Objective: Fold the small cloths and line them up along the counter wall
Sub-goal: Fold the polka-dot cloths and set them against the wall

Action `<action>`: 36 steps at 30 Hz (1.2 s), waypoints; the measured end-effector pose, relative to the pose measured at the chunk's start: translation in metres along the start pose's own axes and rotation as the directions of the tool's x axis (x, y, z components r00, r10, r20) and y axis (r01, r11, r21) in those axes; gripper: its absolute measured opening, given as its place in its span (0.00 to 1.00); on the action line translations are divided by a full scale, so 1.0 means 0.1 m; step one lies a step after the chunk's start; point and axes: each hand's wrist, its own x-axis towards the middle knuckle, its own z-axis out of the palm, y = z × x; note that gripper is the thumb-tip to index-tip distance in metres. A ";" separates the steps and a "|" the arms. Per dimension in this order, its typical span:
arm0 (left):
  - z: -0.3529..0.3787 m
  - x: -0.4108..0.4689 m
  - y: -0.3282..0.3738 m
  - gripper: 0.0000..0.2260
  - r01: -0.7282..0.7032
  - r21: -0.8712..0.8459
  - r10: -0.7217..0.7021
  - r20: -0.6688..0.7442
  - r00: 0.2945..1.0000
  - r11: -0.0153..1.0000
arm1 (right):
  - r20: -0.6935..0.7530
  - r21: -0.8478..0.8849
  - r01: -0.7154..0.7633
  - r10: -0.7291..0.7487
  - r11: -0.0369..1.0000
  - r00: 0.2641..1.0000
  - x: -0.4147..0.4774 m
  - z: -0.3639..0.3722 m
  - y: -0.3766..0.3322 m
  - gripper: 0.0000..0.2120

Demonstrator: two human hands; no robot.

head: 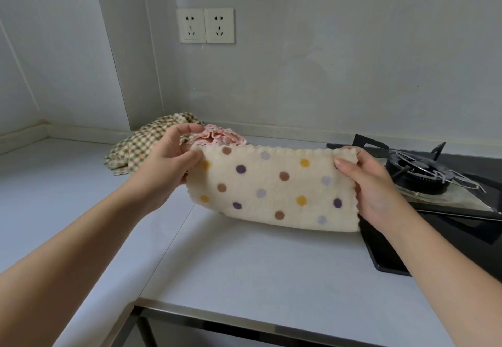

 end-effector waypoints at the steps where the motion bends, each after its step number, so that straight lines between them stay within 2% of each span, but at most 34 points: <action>1: 0.03 0.01 -0.01 0.15 0.040 0.005 -0.040 -0.017 0.999 0.999 | -0.001 -0.025 -0.021 0.021 0.999 1.000 -0.01 0.00 -0.01 0.06; 4: 0.12 0.02 -0.16 0.13 0.108 0.164 -0.100 -0.054 0.994 0.981 | -0.018 -0.159 -0.073 0.071 0.985 0.997 -0.01 -0.01 0.05 0.07; 6: 0.14 0.01 -0.33 0.10 0.086 0.385 -0.059 -0.079 0.995 0.919 | -0.062 -0.310 -0.100 0.084 0.946 0.994 0.02 -0.01 0.16 0.09; 7: 0.13 -0.01 -0.41 0.10 0.058 0.537 -0.021 -0.075 0.997 0.842 | -0.084 -0.477 -0.079 0.044 0.875 0.996 0.03 -0.01 0.20 0.11; 8: 0.12 -0.03 -0.47 0.12 0.022 0.690 0.024 -0.057 0.998 0.724 | -0.080 -0.661 -0.035 -0.024 0.749 0.996 0.03 -0.01 0.23 0.14; 9: 0.11 -0.05 -0.51 0.15 -0.029 0.810 0.078 -0.021 0.997 0.585 | -0.039 -0.795 0.033 -0.105 0.605 0.994 0.03 0.01 0.26 0.17; 10: 0.13 -0.08 -0.52 0.17 -0.093 0.874 0.144 0.026 0.989 0.476 | 0.023 -0.857 0.109 -0.174 0.503 0.984 0.02 0.04 0.28 0.19; 11: 0.18 -0.12 -0.50 0.18 -0.150 0.891 0.198 0.069 0.978 0.430 | 0.084 -0.873 0.176 -0.217 0.454 0.973 0.00 0.09 0.30 0.20; 12: 0.24 -0.15 -0.45 0.18 -0.199 0.877 0.223 0.108 0.969 0.438 | 0.141 -0.872 0.230 -0.229 0.432 0.963 -0.03 0.15 0.31 0.21; 14: 0.39 -0.24 -0.37 0.20 -0.294 0.821 0.200 0.222 0.954 0.490 | 0.270 -0.859 0.306 -0.144 0.411 0.952 -0.12 0.33 0.35 0.21; 16: 0.54 -0.30 -0.37 0.27 -0.407 0.791 0.128 0.394 0.910 0.457 | 0.375 -0.860 0.331 0.041 0.387 0.926 -0.19 0.47 0.44 0.23; 17: 0.58 -0.33 -0.40 0.28 -0.427 0.796 0.047 0.453 0.890 0.429 | 0.395 -0.881 0.327 0.148 0.342 0.907 -0.21 0.49 0.49 0.25; 20: 0.61 -0.39 -0.47 0.28 -0.398 0.867 -0.266 0.476 0.838 0.299 | 0.366 -0.927 0.371 0.375 0.062 0.852 -0.21 0.46 0.59 0.28; 21: 0.61 -0.41 -0.46 0.29 -0.384 0.885 -0.330 0.457 0.826 0.264 | 0.346 -0.928 0.373 0.407 0.013 0.845 -0.20 0.45 0.59 0.29; 25: 0.65 -0.47 -0.40 0.32 -0.329 0.938 -0.450 0.341 0.825 0.109 | 0.295 -0.939 0.343 0.440 -0.032 0.848 -0.16 0.42 0.58 0.29; 28: 0.65 -0.51 -0.29 0.32 -0.310 0.947 -0.459 0.237 0.856 -0.090 | 0.279 -0.945 0.326 0.438 -0.035 0.855 -0.13 0.39 0.58 0.28; 32: 0.62 -0.55 -0.08 0.19 -0.369 0.865 -0.396 0.223 0.891 -0.341 | 0.289 -0.943 0.332 0.434 -0.026 0.853 -0.12 0.37 0.59 0.28; 33: 0.61 -0.53 -0.07 0.18 -0.363 0.857 -0.358 0.230 0.905 -0.366 | 0.290 -0.943 0.331 0.427 -0.024 0.856 -0.12 0.36 0.59 0.28; 34: 0.60 -0.51 -0.06 0.19 -0.336 0.875 -0.300 0.236 0.924 -0.348 | 0.295 -0.944 0.330 0.410 -0.016 0.863 -0.11 0.35 0.60 0.28; 36: 0.58 -0.45 -0.15 0.17 -0.363 0.908 -0.112 0.346 0.932 -0.209 | 0.326 -0.941 0.338 0.334 0.021 0.885 -0.11 0.34 0.59 0.27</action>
